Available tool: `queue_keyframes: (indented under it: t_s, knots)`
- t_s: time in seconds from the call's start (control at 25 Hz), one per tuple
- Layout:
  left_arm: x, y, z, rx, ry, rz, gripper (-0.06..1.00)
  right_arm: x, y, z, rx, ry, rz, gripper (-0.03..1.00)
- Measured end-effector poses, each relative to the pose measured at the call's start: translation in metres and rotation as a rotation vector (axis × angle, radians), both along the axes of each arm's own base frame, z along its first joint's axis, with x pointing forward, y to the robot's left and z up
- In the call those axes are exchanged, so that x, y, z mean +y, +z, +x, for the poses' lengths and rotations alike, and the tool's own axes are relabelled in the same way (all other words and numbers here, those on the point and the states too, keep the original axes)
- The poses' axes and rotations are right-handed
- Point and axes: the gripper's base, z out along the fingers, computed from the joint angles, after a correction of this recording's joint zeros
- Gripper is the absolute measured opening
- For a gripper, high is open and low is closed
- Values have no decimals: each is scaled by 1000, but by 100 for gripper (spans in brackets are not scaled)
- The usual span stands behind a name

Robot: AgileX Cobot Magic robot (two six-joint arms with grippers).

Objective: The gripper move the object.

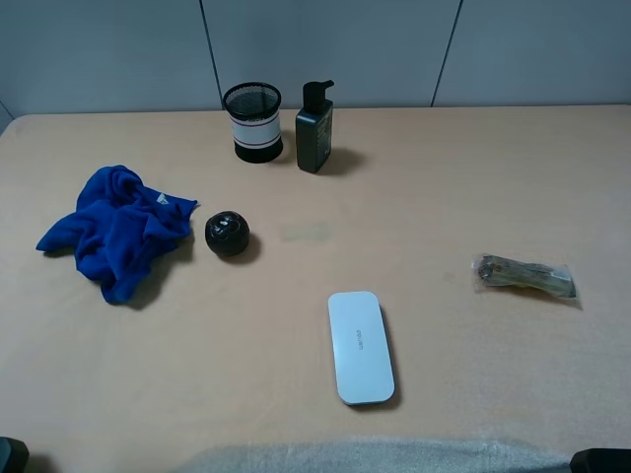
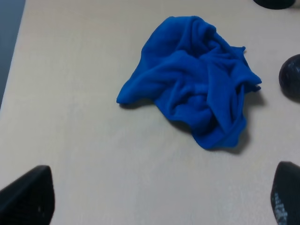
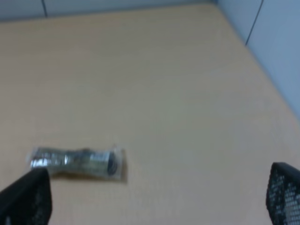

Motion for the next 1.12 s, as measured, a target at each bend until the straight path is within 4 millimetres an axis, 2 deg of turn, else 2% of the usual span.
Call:
queue_keyframes:
  t_s: [0.12, 0.72, 1.12]
  knots:
    - [0, 0, 0, 0, 0, 0, 93, 2, -7, 4, 19, 20, 12, 69]
    - [0, 0, 0, 0, 0, 0, 93, 16, -6, 6, -3, 203, -19, 69]
    - [0, 0, 0, 0, 0, 0, 93, 17, -5, 6, -9, 214, -3, 69]
